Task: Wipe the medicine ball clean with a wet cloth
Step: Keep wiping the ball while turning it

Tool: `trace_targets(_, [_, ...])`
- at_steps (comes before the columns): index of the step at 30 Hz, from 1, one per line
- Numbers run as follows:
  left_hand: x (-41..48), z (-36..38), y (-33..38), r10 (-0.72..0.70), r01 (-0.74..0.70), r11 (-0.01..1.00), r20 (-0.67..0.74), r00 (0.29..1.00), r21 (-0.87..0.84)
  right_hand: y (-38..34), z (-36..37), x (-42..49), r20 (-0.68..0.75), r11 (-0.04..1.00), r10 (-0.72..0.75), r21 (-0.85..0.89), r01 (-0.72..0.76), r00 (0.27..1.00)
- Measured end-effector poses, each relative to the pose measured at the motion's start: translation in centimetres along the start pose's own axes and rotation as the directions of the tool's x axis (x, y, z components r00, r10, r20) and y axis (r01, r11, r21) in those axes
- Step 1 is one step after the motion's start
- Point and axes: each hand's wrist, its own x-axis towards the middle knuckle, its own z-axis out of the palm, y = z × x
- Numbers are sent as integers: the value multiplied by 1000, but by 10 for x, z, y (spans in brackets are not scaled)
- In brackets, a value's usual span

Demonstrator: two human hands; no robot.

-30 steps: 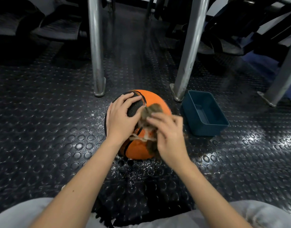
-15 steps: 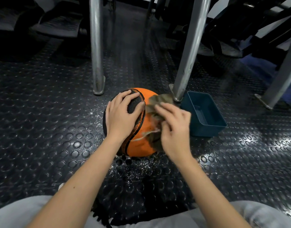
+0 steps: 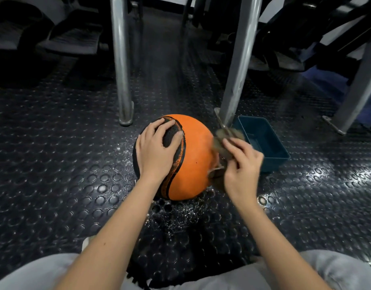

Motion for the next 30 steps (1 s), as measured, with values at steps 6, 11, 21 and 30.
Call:
trace_targets(6, [2, 5, -1, 33, -34, 999, 9, 999, 19, -2, 21, -35, 162, 866, -496, 15, 500, 853])
trace_targets(11, [5, 3, 2, 3, -3, 1000, 7, 1000, 21, 34, 17, -33, 103, 991, -124, -28, 127, 987])
trace_targets(21, [3, 3, 0, 24, -24, 1000, 12, 1000, 14, -18, 21, -37, 134, 904, -425, 13, 427, 895])
trace_targets(30, [-3, 13, 11, 94, -97, 993, 44, 995, 63, 22, 15, -31, 103, 999, -45, 18, 44, 994])
